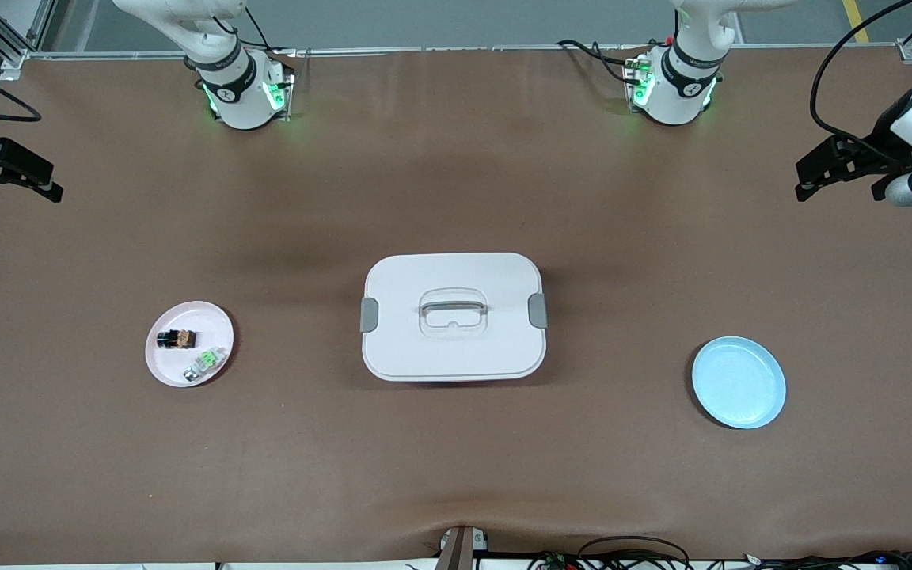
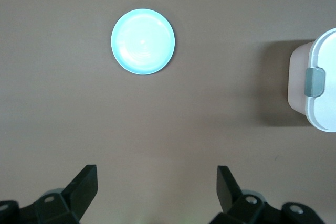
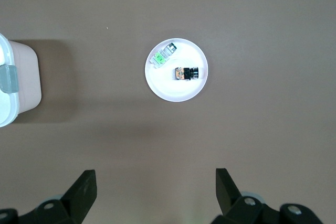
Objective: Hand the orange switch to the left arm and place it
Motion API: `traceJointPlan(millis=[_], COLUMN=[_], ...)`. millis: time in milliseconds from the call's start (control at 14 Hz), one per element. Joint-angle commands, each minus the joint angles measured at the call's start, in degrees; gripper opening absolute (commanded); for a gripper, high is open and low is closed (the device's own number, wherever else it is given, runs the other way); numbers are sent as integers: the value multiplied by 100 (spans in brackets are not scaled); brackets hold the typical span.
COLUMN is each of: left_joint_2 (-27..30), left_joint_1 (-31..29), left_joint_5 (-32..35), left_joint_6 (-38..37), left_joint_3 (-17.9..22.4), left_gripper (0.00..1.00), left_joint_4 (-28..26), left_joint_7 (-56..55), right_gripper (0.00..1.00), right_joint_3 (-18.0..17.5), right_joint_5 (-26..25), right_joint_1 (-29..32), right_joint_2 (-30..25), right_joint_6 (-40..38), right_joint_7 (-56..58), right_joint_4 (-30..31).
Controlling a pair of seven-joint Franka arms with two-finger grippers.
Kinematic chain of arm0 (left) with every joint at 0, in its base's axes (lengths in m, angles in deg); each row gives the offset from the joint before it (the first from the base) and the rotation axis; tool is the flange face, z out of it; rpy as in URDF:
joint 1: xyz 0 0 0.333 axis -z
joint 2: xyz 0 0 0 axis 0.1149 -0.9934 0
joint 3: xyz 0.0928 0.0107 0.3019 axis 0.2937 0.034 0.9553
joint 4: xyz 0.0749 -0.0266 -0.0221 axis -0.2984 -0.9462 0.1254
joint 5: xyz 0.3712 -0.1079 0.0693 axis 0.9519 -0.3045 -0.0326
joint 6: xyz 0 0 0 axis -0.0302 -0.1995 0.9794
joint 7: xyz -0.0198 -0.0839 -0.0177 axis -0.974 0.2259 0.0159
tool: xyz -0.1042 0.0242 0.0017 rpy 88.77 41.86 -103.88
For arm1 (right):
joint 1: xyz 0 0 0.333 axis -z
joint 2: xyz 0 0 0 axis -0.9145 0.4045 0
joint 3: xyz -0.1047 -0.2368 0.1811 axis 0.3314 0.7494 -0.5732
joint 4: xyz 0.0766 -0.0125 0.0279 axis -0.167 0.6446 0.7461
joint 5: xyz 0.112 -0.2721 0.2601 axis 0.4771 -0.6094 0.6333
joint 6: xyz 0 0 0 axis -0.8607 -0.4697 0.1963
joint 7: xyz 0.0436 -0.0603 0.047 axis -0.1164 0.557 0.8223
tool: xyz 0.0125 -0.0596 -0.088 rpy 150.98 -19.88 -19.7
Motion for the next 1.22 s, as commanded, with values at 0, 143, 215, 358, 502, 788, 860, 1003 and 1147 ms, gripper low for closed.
traceJointPlan(millis=[0, 143, 215, 358, 502, 788, 860, 1003, 1147], left_joint_2=[13, 13, 4, 4, 4, -84, -110, -128, -128], left_joint_1=[-32, -32, -32, -23, -23, -58, -76, -76, -67], left_joint_5=[-85, -77, -77, -77, -68, -59, -59, -85, -85], left_joint_6=[-94, -94, -94, -94, -94, -94, -94, -94, -94], left_joint_3=[-9, 0, 0, 0, 0, 9, 9, 18, 18], left_gripper=[100, 100, 100, 100, 100, 100, 100, 100, 100], left_joint_4=[49, 58, 58, 67, 67, 93, 102, 102, 75], left_joint_7=[141, 141, 141, 141, 141, 176, 185, 202, 194], right_gripper=[100, 100, 100, 100, 100, 100, 100, 100, 100], right_joint_3=[-48, -48, -48, -48, -48, -48, -48, -48, -48], right_joint_5=[68, 67, 67, 67, 76, 76, 68, 67, 50], right_joint_1=[87, 87, 87, 87, 87, 104, 113, 157, 166], right_joint_2=[-139, -130, -130, -130, -130, -113, -104, -78, -17], right_joint_6=[42, 42, 34, 34, 25, 16, 25, 25, 42], right_joint_7=[-80, -80, -80, -80, -80, -80, -80, -71, -36], right_joint_4=[141, 141, 141, 141, 141, 115, 89, 62, 45])
